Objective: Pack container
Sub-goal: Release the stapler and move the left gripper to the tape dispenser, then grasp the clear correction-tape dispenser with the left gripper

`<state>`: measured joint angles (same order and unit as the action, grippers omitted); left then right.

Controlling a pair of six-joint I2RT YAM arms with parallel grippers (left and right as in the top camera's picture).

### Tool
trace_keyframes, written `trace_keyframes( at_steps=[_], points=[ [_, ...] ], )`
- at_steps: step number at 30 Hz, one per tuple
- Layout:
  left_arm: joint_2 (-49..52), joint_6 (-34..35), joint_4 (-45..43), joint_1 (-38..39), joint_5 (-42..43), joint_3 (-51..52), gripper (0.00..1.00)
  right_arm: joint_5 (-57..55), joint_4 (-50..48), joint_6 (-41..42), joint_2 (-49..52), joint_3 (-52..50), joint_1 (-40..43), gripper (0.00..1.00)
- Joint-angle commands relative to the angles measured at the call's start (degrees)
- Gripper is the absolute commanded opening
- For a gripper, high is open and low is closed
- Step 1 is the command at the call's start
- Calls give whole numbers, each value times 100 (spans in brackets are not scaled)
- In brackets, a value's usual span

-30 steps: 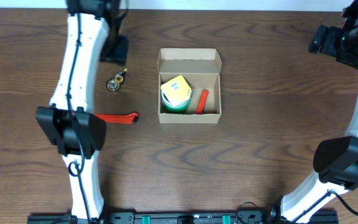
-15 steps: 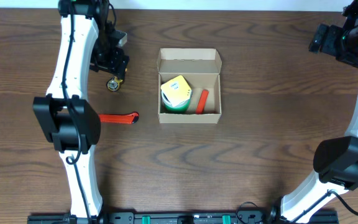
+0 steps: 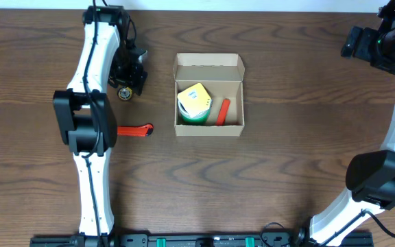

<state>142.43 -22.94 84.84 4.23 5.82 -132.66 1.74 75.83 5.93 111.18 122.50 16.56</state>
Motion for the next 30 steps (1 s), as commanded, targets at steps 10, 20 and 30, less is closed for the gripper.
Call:
trace_keyframes(
  at_steps=[10, 20, 30],
  points=[
    [323, -474, -839, -11, -566, 35, 82, 28, 7, 90, 52, 4, 24, 95],
    [638, -494, -1130, -9, -643, 35, 85, 26, 7, 90, 52, 4, 24, 95],
    [887, -422, -986, -2, -409, 37, 77, 24, 0, 90, 52, 4, 24, 94]
  ],
)
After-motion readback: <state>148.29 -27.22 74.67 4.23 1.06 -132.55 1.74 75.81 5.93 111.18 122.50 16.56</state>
